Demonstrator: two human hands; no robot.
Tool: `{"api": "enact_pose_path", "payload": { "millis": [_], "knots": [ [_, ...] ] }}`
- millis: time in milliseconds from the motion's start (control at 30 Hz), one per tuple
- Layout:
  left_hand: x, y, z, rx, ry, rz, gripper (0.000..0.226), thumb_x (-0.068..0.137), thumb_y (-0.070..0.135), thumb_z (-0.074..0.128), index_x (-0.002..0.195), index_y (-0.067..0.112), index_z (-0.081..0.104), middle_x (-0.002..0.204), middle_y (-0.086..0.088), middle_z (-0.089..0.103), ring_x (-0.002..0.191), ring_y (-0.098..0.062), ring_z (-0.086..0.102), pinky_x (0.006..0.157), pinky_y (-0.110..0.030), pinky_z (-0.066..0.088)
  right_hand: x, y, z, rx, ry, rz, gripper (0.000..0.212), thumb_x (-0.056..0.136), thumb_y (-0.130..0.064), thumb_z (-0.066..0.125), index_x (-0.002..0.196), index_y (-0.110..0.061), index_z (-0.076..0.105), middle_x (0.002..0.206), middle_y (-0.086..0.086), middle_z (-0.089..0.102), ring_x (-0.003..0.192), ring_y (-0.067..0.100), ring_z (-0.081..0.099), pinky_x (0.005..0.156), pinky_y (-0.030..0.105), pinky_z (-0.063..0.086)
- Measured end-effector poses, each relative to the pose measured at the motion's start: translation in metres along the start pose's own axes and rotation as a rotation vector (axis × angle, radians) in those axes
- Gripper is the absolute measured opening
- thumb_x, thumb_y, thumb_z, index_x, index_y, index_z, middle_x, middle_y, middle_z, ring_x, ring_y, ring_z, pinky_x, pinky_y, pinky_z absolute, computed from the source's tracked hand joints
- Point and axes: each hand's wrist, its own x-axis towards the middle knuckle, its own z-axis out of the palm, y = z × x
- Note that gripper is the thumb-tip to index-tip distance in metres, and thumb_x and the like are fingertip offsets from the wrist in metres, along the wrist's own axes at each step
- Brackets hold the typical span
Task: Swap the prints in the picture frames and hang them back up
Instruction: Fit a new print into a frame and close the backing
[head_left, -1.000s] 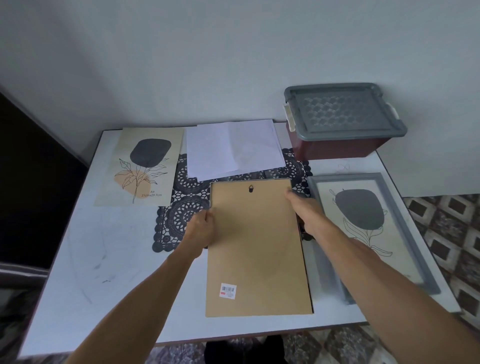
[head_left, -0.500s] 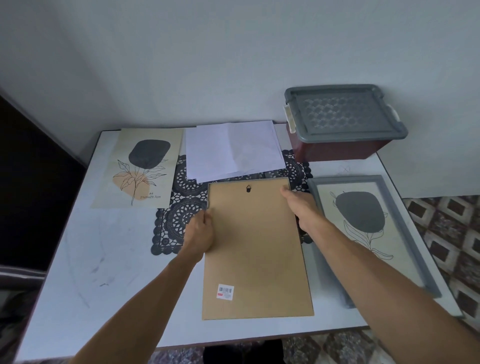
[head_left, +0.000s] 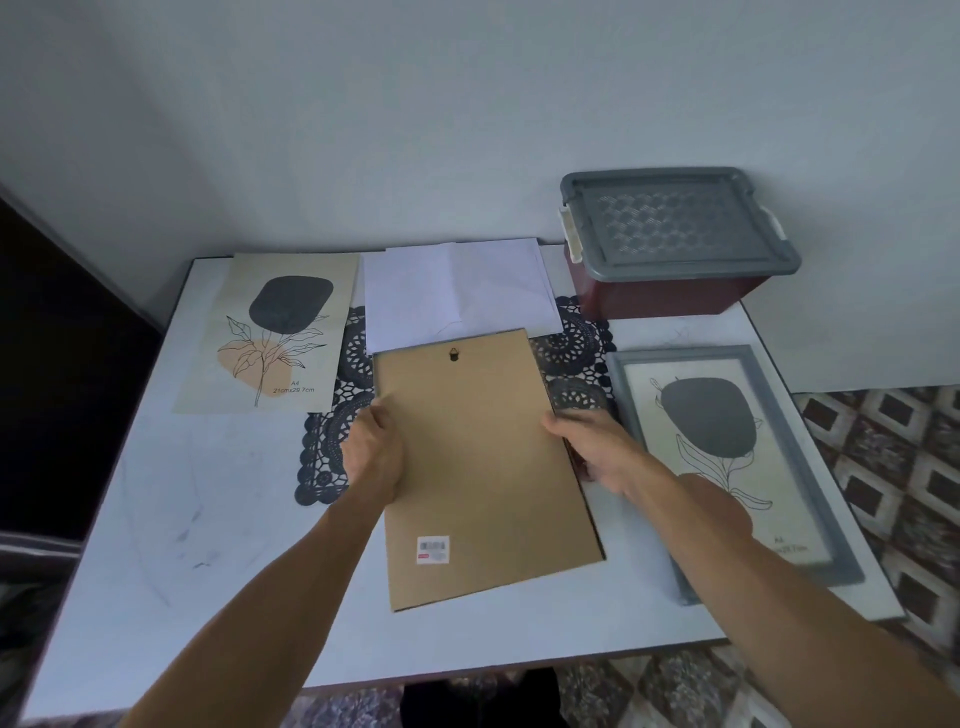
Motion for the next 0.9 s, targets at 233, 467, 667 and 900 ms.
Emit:
{"api": "enact_pose_path", "payload": {
  "millis": [233, 467, 667, 900],
  "knots": [
    [-0.009, -0.004, 0.002, 0.027, -0.025, 0.074, 0.042, 0.106, 0.035, 0.025, 0.106, 0.004, 0.054, 0.115, -0.022, 0.061, 0.105, -0.037, 0.056, 0.083, -0.041, 0.04, -0.006, 0.015, 0.004, 0.072, 0.06, 0.085, 0.013, 0.086, -0.021, 0.076, 0.096, -0.013, 0.072, 0.099, 0.008, 0.074, 0.091, 0.023, 0.069, 0.091, 0.044, 0.055],
    [-0.015, -0.005, 0.005, -0.026, -0.031, 0.07, 0.044, 0.105, 0.038, 0.026, 0.111, 0.007, 0.057, 0.11, -0.018, 0.061, 0.105, -0.037, 0.056, 0.09, -0.046, 0.045, -0.013, 0.012, 0.006, 0.03, 0.12, -0.006, 0.043, 0.095, -0.043, 0.062, 0.113, -0.005, 0.062, 0.117, 0.003, 0.066, 0.109, 0.018, 0.059, 0.102, 0.042, 0.042],
    [-0.017, -0.008, 0.001, -0.072, -0.05, 0.109, 0.046, 0.105, 0.04, 0.025, 0.107, 0.007, 0.056, 0.104, -0.017, 0.062, 0.099, -0.036, 0.057, 0.093, -0.048, 0.046, -0.006, 0.014, -0.001, 0.204, -0.047, 0.04, 0.07, 0.066, -0.054, 0.086, 0.124, -0.021, 0.063, 0.123, -0.013, 0.059, 0.121, 0.012, 0.05, 0.112, 0.043, 0.031],
    [-0.017, -0.006, -0.002, -0.038, -0.064, 0.213, 0.046, 0.106, 0.036, 0.026, 0.093, 0.001, 0.053, 0.084, -0.01, 0.057, 0.087, -0.034, 0.056, 0.081, -0.044, 0.043, 0.0, 0.004, 0.002, 0.252, 0.06, -0.047, 0.02, 0.092, -0.023, 0.069, 0.106, -0.009, 0.071, 0.093, 0.001, 0.073, 0.088, 0.019, 0.067, 0.067, 0.028, 0.053]
  ]
}}
